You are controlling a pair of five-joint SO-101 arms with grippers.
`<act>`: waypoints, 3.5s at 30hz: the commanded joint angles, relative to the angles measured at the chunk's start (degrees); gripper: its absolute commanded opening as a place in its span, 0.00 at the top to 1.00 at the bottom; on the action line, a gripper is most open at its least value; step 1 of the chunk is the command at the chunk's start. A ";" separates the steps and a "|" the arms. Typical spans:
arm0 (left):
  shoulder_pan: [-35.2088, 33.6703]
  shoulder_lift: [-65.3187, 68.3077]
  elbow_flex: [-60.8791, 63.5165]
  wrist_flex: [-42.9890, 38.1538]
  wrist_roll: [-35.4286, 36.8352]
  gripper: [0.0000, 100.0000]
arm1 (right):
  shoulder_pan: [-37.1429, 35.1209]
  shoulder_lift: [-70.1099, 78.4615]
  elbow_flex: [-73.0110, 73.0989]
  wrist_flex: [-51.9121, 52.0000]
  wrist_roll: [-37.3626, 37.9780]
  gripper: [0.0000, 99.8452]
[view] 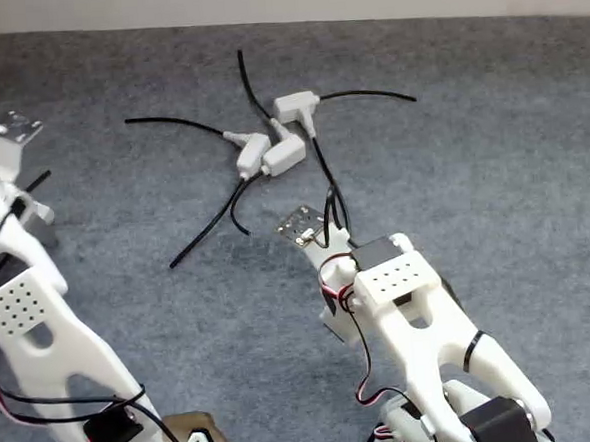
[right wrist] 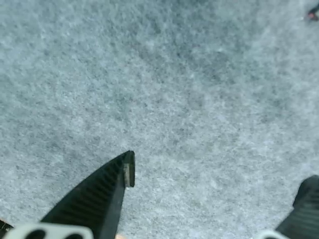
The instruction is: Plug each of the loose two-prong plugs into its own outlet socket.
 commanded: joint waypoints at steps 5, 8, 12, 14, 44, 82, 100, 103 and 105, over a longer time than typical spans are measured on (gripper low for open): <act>6.11 -3.74 -4.09 5.54 1.32 0.99 | -0.57 0.04 -1.19 0.48 1.58 0.54; 6.29 -4.26 -4.53 5.54 3.25 0.98 | -0.57 0.13 -1.10 0.48 1.76 0.54; 6.20 -6.11 -3.65 5.71 4.04 0.98 | -0.57 0.04 -1.10 0.48 1.76 0.54; 6.29 -6.90 -1.19 5.80 4.04 0.98 | -0.57 -0.04 -1.10 0.48 1.76 0.54; 18.86 -67.82 41.27 -6.68 17.67 0.99 | -0.48 0.31 -1.19 0.13 1.76 0.54; 54.81 -163.12 150.46 -18.55 12.40 0.66 | -0.40 0.31 -1.10 0.04 1.76 0.54; 37.49 -155.56 154.15 -33.14 4.66 0.82 | -0.40 0.31 -1.10 0.04 1.85 0.54; 38.81 -151.96 147.65 -29.71 5.89 0.82 | -0.40 0.31 -1.10 0.04 1.85 0.54; 38.81 -148.53 143.96 -28.57 5.89 0.82 | -0.40 0.31 -1.10 0.04 1.85 0.54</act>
